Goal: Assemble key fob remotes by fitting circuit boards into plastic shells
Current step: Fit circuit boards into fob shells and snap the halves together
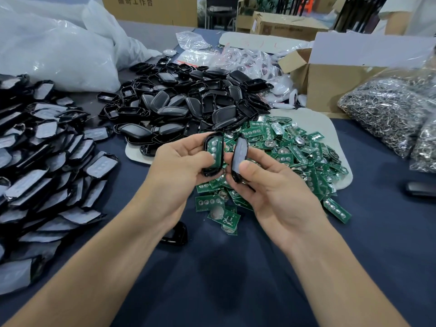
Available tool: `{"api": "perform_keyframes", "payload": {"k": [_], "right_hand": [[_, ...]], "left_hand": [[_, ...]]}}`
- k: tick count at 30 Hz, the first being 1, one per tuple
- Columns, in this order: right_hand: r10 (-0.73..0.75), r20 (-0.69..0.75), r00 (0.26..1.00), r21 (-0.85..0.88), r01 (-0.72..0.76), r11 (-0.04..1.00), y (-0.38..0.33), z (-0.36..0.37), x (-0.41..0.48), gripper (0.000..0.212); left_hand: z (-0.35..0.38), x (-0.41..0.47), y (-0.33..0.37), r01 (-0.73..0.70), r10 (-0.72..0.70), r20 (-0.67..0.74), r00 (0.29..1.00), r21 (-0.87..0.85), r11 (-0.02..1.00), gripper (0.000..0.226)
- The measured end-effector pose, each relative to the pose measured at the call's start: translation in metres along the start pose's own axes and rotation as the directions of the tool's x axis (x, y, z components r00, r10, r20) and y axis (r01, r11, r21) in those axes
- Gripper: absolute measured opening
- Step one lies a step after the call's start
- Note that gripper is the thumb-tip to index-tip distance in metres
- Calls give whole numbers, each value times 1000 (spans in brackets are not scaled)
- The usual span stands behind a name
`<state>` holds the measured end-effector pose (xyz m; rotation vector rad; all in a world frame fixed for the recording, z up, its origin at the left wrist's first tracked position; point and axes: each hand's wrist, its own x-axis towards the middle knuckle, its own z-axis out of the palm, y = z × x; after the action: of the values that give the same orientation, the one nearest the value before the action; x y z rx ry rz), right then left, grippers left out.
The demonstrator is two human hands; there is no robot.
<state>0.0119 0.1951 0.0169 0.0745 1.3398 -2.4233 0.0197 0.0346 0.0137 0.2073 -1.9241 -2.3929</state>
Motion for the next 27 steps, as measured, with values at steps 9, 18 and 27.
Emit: {"api": "perform_keyframes", "payload": {"k": [9,18,27], "right_hand": [[-21,-42,999,-16,20,1000,3,3,1,24],[55,10,998,8,-55,998,-2,-1,2,57],[16,65,998,-35,-14,999,-6,-7,3,42]], "left_hand": [[7,-4,0,-17,17,6,1000,-52,999,31],[-6,0,7,80,-78,25,997,-71,994,23],[-6,1,5,110,-107,41,993,-96,989,24]]}}
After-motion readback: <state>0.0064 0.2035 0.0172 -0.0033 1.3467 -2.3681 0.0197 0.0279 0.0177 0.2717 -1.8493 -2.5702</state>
